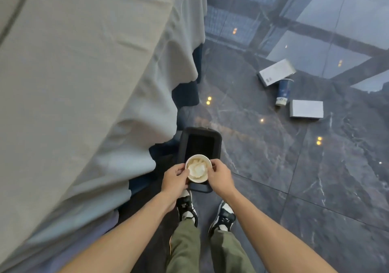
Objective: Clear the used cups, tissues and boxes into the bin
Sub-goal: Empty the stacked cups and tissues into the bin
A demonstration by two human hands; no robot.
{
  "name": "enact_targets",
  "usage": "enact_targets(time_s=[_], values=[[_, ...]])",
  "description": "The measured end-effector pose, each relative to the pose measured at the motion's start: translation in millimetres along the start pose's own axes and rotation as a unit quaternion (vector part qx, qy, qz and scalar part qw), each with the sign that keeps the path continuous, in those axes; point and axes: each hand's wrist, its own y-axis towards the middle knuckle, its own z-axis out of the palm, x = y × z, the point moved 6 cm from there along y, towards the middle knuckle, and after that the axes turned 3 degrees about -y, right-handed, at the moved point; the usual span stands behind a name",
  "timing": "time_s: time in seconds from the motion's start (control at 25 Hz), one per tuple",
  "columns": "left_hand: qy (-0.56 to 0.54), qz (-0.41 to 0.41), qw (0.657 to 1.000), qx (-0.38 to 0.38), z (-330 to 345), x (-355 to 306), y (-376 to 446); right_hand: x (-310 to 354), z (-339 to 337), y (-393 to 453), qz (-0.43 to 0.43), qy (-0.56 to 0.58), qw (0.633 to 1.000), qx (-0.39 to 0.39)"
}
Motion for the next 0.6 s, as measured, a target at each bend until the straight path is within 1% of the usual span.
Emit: enact_targets(time_s=[0.16,0.28,0.4,0.52,0.6], values=[[0.035,-0.068,0.997,0.028,12,36,54,-26,36,53,0.017,-0.115,0.993,0.020],[0.049,-0.080,0.996,0.008,19,49,74,-31,51,75,0.024,-0.175,0.984,0.021],[0.056,-0.095,0.994,-0.008,23,62,88,-31,60,83,0.011,-0.221,0.974,0.040],[0.058,-0.107,0.993,-0.002,24,69,100,-33,66,92,0.018,-0.256,0.966,0.045],[0.066,-0.112,0.991,0.007,25,73,110,-34,68,102,0.030,-0.268,0.961,0.062]])
